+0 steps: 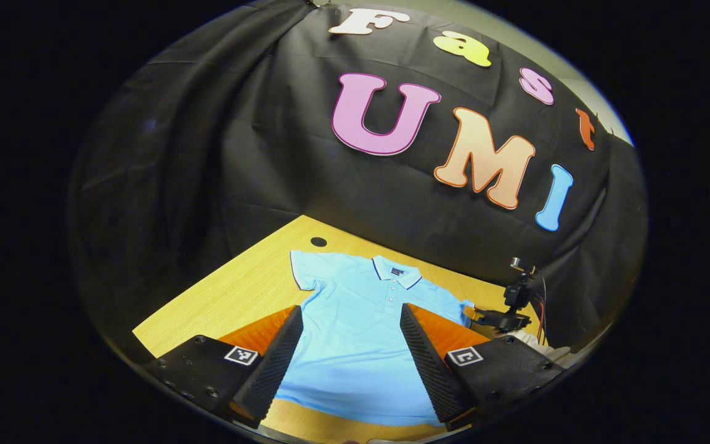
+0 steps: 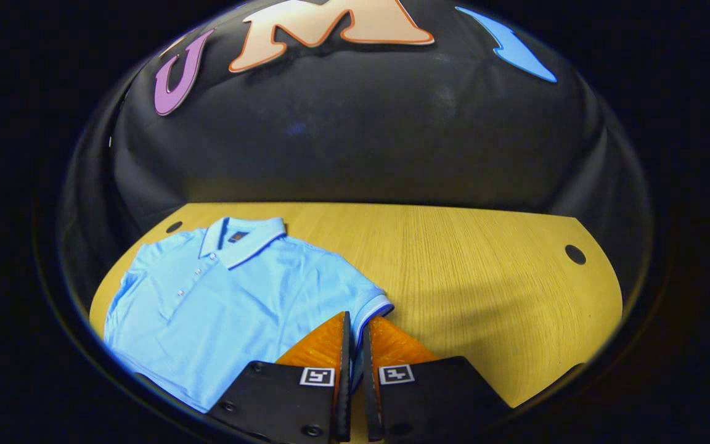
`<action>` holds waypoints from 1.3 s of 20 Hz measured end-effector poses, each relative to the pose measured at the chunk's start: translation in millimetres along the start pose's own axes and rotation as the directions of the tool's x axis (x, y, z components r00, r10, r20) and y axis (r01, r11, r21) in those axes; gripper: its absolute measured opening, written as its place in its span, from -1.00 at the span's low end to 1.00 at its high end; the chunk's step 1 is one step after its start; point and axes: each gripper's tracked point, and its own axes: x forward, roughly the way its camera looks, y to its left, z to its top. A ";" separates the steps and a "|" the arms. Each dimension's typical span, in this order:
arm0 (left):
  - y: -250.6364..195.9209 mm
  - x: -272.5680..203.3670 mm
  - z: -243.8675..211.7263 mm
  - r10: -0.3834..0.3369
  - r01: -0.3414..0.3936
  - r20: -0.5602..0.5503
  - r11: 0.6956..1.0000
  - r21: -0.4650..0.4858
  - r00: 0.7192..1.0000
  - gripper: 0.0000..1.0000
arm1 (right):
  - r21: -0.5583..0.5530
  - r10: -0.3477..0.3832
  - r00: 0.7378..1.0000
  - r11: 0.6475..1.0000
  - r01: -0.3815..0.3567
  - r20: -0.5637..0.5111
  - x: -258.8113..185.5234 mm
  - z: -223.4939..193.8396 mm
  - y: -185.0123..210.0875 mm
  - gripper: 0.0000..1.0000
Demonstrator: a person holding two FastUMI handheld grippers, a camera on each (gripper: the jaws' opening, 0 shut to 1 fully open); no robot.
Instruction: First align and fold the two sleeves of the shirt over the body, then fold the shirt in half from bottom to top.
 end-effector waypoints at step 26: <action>78.1 172.2 15.0 -0.171 0.175 -0.055 0.980 0.092 0.984 0.91 | 0.257 0.204 0.978 0.948 -0.188 -0.038 -75.7 -21.1 173.9 0.95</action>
